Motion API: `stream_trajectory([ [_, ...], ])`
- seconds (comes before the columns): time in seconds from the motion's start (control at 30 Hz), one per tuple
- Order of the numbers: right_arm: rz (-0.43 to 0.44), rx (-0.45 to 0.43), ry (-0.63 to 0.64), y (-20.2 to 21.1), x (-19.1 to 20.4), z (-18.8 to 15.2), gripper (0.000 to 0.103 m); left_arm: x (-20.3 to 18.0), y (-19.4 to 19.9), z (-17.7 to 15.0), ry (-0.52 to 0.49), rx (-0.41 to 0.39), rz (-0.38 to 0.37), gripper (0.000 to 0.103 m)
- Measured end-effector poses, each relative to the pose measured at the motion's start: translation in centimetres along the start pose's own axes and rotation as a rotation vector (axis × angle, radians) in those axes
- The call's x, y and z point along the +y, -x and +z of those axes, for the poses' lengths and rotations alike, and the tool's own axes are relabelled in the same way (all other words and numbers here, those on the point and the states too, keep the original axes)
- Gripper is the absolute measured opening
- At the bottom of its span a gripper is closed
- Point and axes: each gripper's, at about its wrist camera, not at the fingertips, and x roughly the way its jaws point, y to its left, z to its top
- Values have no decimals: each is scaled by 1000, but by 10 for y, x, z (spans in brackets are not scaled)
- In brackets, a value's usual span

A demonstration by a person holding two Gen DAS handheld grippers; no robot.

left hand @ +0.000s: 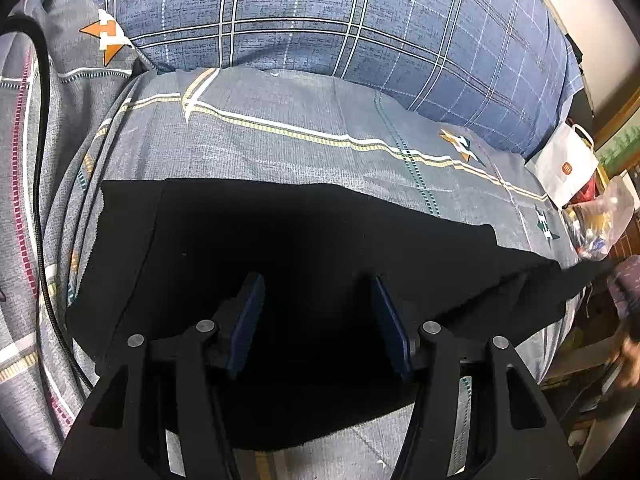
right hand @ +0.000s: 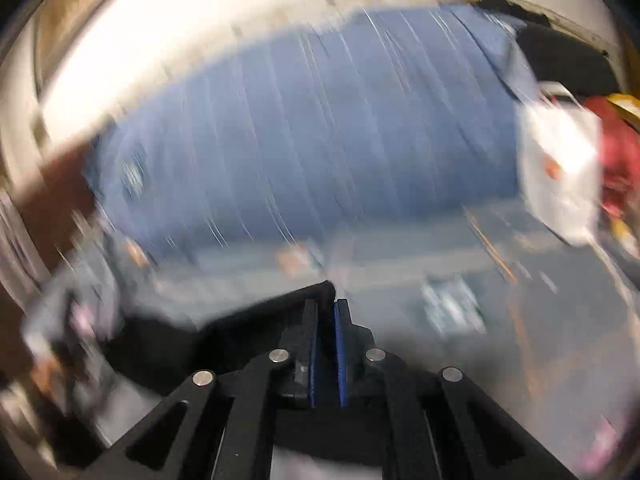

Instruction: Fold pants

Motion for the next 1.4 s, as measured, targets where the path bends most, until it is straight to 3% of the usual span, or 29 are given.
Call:
stream_trajectory([
  [0.03,-53,57,-26,-4,-11,-11,8,0,0,0,0,1,2,56],
  [0.1,-53,110,-136,-2,-34,-29,8,-1,1,-2,-2,5,9,56],
  [0.2,16,34,-229,15,-45,-37,10,-3,4,-4,3,11,14,56],
  [0.37,102,9,-174,5,-17,-26,29,-16,11,-8,-4,14,-13,56],
  [0.53,130,88,-52,-28,21,-20,33,-27,15,-7,-40,8,-13,56],
  [0.63,113,147,14,-52,32,-24,48,-25,13,-4,-36,12,0,56],
  [0.77,-64,212,38,-76,26,-30,48,-19,10,-6,-7,23,2,56],
  [0.83,-4,226,-24,-83,15,-36,48,-18,8,-8,-5,33,9,56],
  [0.9,81,225,-52,-87,15,-41,38,-18,6,-8,-7,37,17,56],
  [0.97,87,194,-23,-82,22,-37,6,-19,5,-8,-3,36,18,56],
  [1.07,120,89,-4,-58,28,-11,6,-20,6,-4,7,37,8,56],
  [1.17,157,-79,30,-13,33,40,6,-22,8,-2,17,28,2,56],
  [1.27,128,-228,127,21,49,81,6,-25,10,-1,29,16,3,56],
  [1.33,89,-315,206,34,57,88,6,-27,10,-4,34,14,0,56],
  [1.4,122,-347,280,39,59,73,6,-28,10,-7,25,19,-1,56],
])
